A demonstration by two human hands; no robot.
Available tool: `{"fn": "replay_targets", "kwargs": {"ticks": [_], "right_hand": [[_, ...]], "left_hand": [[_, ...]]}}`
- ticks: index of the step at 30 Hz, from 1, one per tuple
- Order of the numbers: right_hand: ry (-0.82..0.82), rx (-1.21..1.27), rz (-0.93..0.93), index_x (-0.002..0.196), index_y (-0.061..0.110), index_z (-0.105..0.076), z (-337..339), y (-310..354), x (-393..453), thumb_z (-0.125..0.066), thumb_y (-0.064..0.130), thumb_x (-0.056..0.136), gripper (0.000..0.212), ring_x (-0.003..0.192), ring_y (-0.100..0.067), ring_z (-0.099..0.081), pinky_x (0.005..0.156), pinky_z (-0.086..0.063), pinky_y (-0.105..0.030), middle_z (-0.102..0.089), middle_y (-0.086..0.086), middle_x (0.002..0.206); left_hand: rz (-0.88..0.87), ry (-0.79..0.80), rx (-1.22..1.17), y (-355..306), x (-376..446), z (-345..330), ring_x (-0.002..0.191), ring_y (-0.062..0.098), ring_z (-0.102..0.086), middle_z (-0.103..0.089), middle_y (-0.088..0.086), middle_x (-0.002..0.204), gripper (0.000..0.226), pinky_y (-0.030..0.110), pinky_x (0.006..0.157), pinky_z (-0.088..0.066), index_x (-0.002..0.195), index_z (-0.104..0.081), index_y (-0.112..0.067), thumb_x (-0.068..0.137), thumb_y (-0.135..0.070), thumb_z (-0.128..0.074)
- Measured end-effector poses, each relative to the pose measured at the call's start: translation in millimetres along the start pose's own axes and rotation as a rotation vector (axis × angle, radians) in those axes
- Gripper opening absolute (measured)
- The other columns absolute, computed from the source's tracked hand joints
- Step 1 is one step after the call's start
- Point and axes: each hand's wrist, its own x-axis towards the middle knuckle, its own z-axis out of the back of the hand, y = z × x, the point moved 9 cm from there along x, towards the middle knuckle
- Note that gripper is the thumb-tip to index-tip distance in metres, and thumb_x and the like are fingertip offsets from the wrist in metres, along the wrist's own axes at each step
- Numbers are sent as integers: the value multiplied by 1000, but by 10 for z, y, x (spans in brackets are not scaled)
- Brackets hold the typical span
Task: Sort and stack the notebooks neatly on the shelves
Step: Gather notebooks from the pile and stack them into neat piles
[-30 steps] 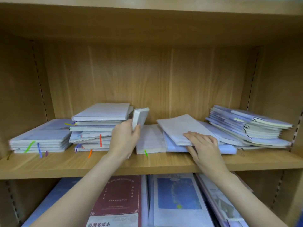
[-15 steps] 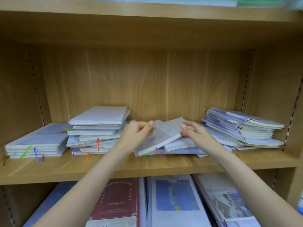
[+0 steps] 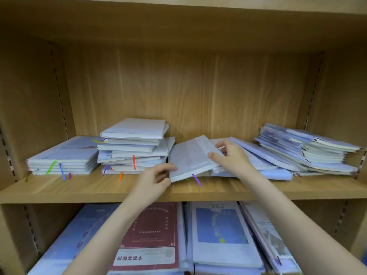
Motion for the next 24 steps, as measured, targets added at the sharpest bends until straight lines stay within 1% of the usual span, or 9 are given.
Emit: {"fn": "replay_targets", "kwargs": {"ticks": [3,5,11,15,18,19,21,23,24], "right_hand": [[1,36,-36,108,23,-48,3,-12,4,-65,40,83,35,107,-22,-52,97,-40,-43,-54,6,91],[-7,161,-52,113,18,-51,16,-33,-13,-69,36,81,41,94,-17,-53,94,-43,-40,-50,10,81],[46,488,-17,116,17,-51,60,-6,-172,-72,19,81,41,79,-10,-55,61,-41,-13,-56,-2,89],[19,688,12,115,18,-51,148,-42,-230,-67,13,84,35,81,-9,-58,60,-44,-11,-63,-4,92],[-127,921,-22,113,17,-51,332,-226,-235,-64,9,86,31,88,-14,-60,78,-50,-24,-64,0,90],[-172,906,-27,114,15,-50,382,-267,-238,-63,10,87,31,88,-15,-60,83,-49,-29,-64,1,88],[-220,706,-9,119,10,-47,457,-281,-231,-63,11,88,35,83,-11,-57,79,-46,-22,-61,1,89],[-253,341,70,123,10,-46,536,-230,-226,-64,14,86,42,88,-11,-53,72,-39,-15,-52,-3,110],[-252,165,159,123,14,-48,567,-150,-243,-66,18,84,43,99,-14,-50,78,-36,-16,-45,-3,121]], "left_hand": [[-27,51,17,-1,-13,-31,118,7,-53,-57,-5,123,46,8,90,-41,98,-59,-35,81,8,-57],[-48,59,29,-4,-22,-25,118,7,-52,-56,-5,124,45,7,91,-41,100,-59,-34,81,7,-59],[-82,57,41,-39,-66,0,120,7,-51,-54,-2,130,43,11,97,-40,102,-60,-33,83,6,-60],[-92,20,72,-104,-103,-25,109,6,-58,-57,-5,124,36,9,90,-44,106,-62,-28,83,-1,-65],[-116,-67,260,-148,-84,-56,96,3,-61,-62,-6,115,29,14,85,-48,114,-64,-20,85,-18,-66],[-118,-88,312,-150,-67,-61,92,1,-61,-63,-6,113,28,14,83,-48,115,-64,-19,87,-23,-64],[-128,-81,372,-159,-38,-91,88,-1,-59,-62,-7,113,29,9,78,-45,116,-63,-20,87,-27,-63],[-151,-50,430,-172,-29,-133,92,2,-60,-60,-7,119,32,9,79,-43,119,-61,-21,87,-23,-63],[-166,-38,458,-178,-33,-148,97,3,-59,-59,-7,122,34,9,82,-42,121,-59,-21,87,-23,-63]]}}
